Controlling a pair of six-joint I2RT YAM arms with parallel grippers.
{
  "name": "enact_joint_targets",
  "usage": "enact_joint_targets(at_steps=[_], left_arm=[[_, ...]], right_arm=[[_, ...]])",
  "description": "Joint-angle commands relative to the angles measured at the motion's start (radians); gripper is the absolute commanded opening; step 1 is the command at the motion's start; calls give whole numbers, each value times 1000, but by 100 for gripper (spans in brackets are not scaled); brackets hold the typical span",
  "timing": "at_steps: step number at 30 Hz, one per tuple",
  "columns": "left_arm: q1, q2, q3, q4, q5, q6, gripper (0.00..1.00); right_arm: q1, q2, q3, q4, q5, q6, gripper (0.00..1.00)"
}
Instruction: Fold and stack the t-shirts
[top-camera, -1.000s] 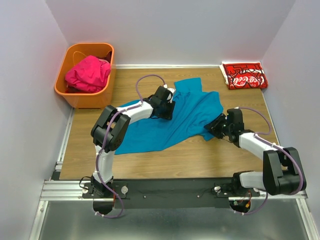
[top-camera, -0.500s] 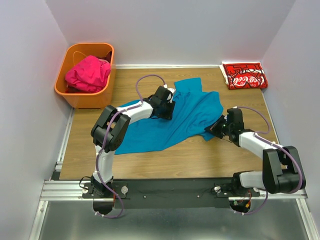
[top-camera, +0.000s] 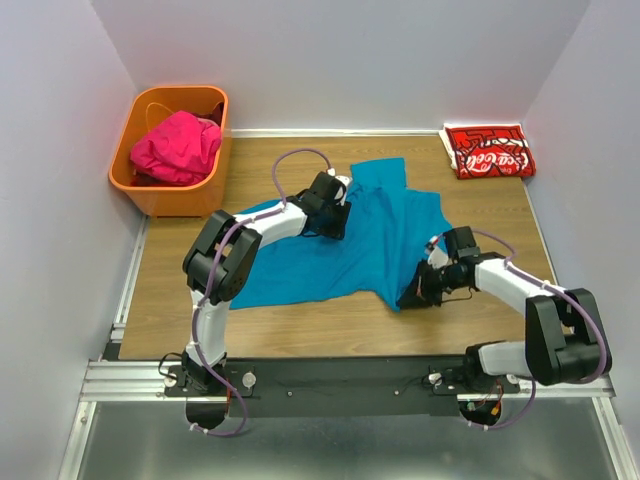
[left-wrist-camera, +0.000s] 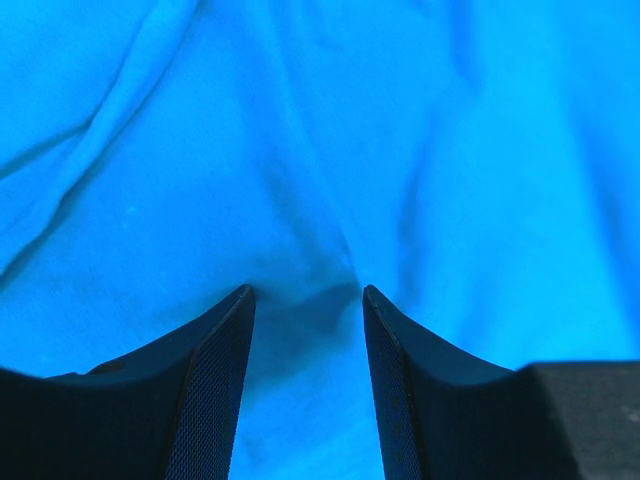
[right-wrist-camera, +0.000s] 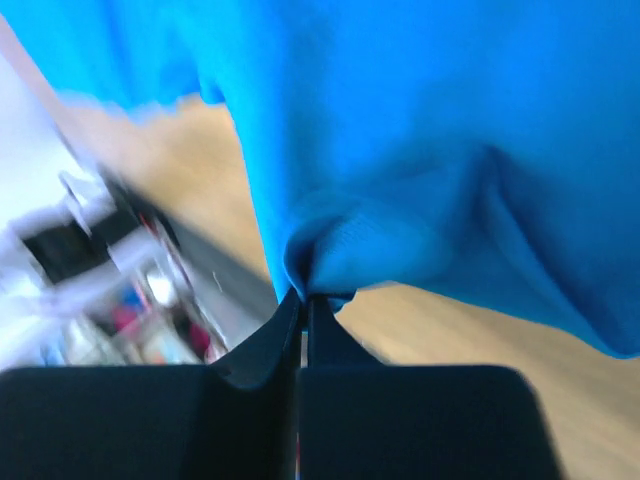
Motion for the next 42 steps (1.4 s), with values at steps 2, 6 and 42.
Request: enact_joint_targets(at_steps=[2,6,42], left_arm=[[2,49,23,-26,-37,20,56],[2,31,17,-20,-55,17,56],[297,-284,-442,57,-119,-155,56]], right_arm=[[76,13,17,-262,-124,-168,21],[78,6,161,-336,-6,-193,37],[-220,505,393,145,533,-59,44]])
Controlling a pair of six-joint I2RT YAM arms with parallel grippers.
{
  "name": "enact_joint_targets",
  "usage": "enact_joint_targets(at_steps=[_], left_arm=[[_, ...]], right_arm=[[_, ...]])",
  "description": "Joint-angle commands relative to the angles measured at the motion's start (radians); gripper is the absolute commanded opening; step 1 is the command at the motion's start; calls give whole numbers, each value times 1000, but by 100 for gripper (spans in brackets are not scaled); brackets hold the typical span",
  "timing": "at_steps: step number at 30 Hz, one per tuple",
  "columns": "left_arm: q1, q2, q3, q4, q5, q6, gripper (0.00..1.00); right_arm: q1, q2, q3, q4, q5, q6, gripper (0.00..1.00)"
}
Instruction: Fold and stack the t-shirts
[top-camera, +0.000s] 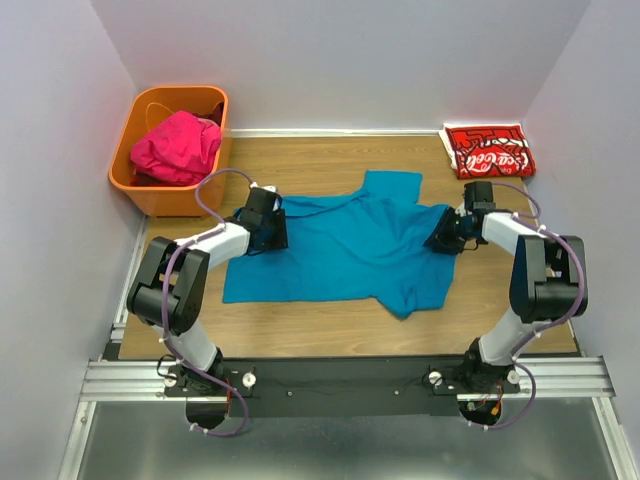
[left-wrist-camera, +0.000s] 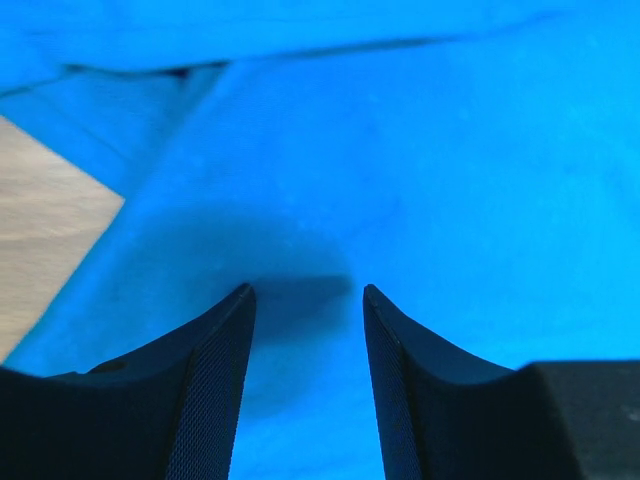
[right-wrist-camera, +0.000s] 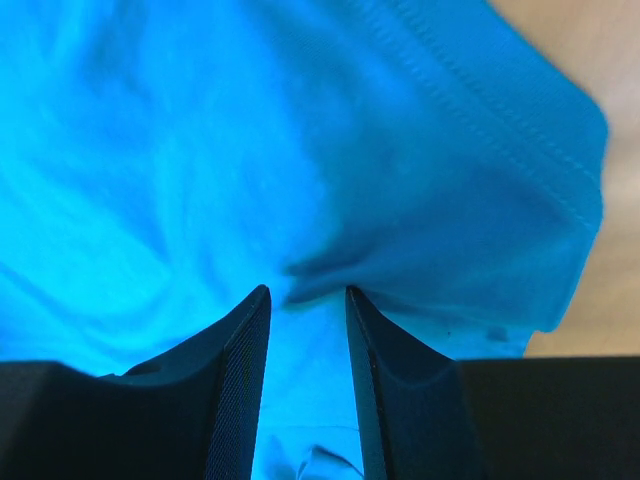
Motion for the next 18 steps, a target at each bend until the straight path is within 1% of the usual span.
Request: enact_joint_targets(at_steps=[1,6,7,9,10,13,15,17,18], left_arm=[[53,89,35,-11,-27,-5,56],[124,203,185,-63,-35,22,55],[129,218,245,-79,-38,25,55],[133,269,311,-97,-38,41,55],[133,281,371,-120,-29,45,55],[117,272,416,-119,2,59,56],[92,228,420,-114,-14,96,59],[35,191,410,-103,-30,122,62],[12,151,405,-102,-41,133,66]], right_arm=[[-52,174,50,75,88,0,44],[-72,309,223,81,105,17,44],[-75,350,283,81,102,15,45],[-78,375,343,76,107,12,46],[-78,377,383,75,101,-5,48],[-77,325,399,61,53,-22,51],[-77,279,363,52,42,-25,54],[-74,227,321,47,35,-26,54],[-74,178,266,45,18,-26,54]])
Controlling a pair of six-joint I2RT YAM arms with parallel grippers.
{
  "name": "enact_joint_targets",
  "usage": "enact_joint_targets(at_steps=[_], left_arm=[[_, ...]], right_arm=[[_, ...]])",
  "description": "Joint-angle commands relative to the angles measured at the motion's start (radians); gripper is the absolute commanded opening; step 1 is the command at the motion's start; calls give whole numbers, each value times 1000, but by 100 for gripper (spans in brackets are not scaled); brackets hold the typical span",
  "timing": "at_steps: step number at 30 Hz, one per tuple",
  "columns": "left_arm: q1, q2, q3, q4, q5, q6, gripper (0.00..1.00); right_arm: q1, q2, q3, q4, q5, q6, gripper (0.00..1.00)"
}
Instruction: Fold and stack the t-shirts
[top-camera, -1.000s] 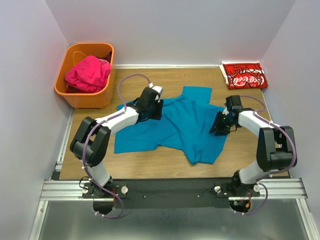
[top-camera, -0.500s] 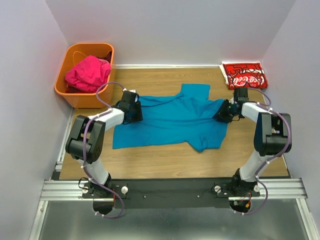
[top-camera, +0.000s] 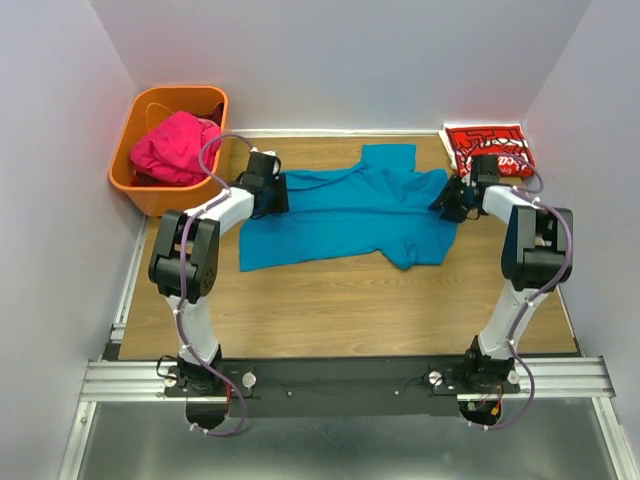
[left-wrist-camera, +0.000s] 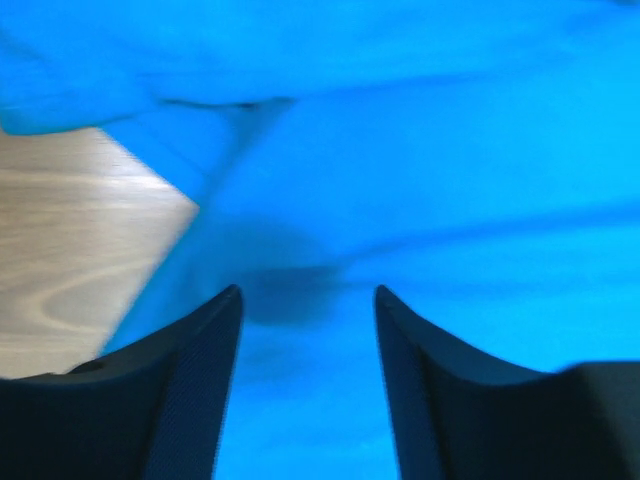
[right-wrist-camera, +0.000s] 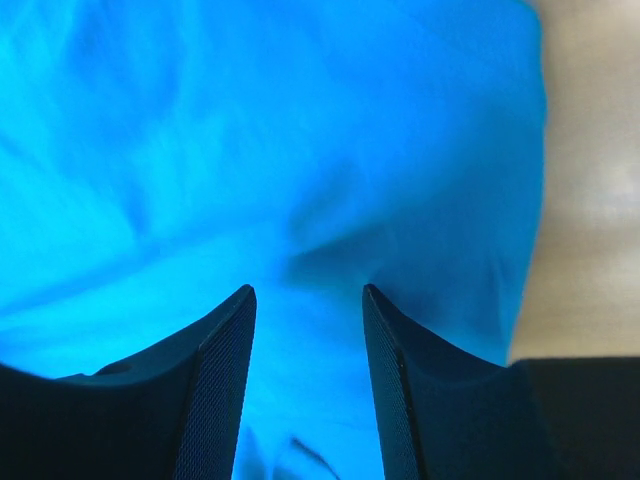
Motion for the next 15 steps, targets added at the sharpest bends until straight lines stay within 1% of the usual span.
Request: enact_joint_targets(at_steps=[1,2,3,5,6,8,9,10,11,12,13,14,15], left_arm=[[-99,-122,-3,-17,-36,87,66],[-146,-138,-9,-14,-36,96,66],[-174,-171,-12,-9,-32,113,66],[-240,-196,-17,12,-27,171,67],[-307,-202,-11,18,-6,191,67],[-377,-196,22,31,19,227,68],[-436,-176,35,38,78,234,70],[-463,-161,67,44,94,242,70],[-486,-144,92,45,106,244,71],[-512,-106,113,45,128,244,70],[-548,-83,161,43,140,238,71],[-566,-61,186,43,154,230,71],[-592,-17,237,38,181,210,71]], right_arm=[[-5,-141,-120,-46,10,-32,54],[0,-163,-148,-49,-1,-32,54],[2,-219,-197,-51,-19,-32,54],[9,-277,-252,-55,-20,-29,54],[11,-340,-303,-55,-9,-27,54],[11,-405,-348,-63,8,-15,55],[11,-435,-371,-66,25,-7,58],[11,-500,-404,-69,33,6,62],[11,-531,-421,-80,45,16,65],[11,-564,-435,-88,90,25,68],[11,-638,-463,-97,120,40,77],[11,-670,-472,-104,149,46,82],[11,-707,-478,-114,205,53,91]])
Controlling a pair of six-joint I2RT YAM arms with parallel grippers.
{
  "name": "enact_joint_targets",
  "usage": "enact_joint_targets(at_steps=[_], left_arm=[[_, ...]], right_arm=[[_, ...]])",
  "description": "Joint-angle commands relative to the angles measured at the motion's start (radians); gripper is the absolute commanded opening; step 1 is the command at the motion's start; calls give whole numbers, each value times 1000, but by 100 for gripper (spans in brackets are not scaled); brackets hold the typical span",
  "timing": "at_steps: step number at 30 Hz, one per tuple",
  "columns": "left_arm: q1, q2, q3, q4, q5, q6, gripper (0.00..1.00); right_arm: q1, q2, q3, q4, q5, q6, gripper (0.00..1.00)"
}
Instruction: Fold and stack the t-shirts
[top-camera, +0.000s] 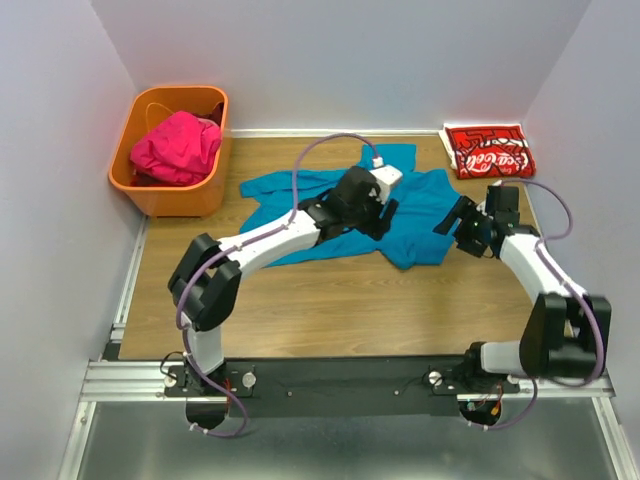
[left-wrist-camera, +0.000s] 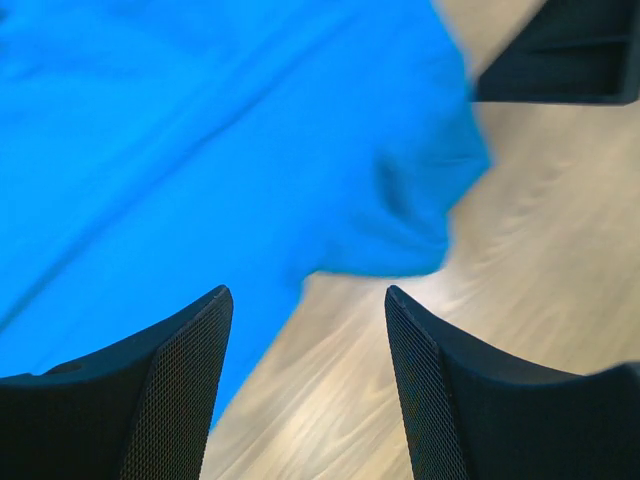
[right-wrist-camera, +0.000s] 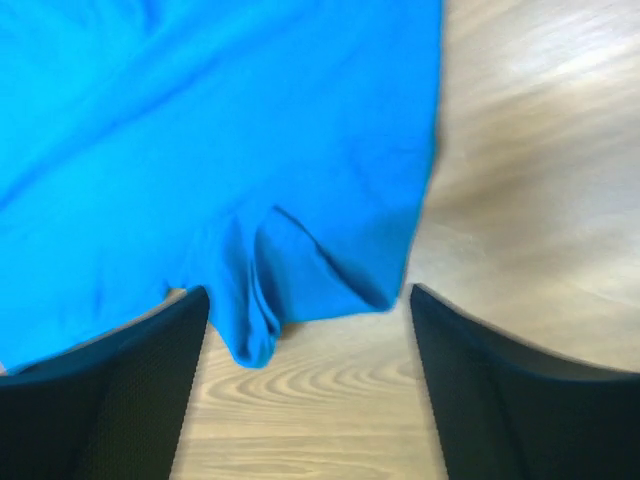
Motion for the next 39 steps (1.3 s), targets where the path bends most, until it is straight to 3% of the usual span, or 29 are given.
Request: enact_joint_targets(at_steps=[1,3,7,11,16,22,39], left_arm=[[-64,122,133,4,109,1,71],[-86,189,183,-5,126,-13,71],[-118,296,304,-72,138,-30,69],[-126,373,406,-129,153,-76,58],[-129,422,429,-150,160,-125,53],[-130,490,475,-157,157,-158,49],[-130,608,561,-197,29,-228,51]], right_arm=[[4,-148,-39,-51,189,40,95],[4,-237,-41,-93,274,49,100],[2,-365,-47,-143,350,52,100],[2,-428,-30,-216,379,40,100],[2,-503,-25,-270,391,35,100],[4,-512,-30,-301,336,54,100],[16,-547,-59,-304,287,68,100]])
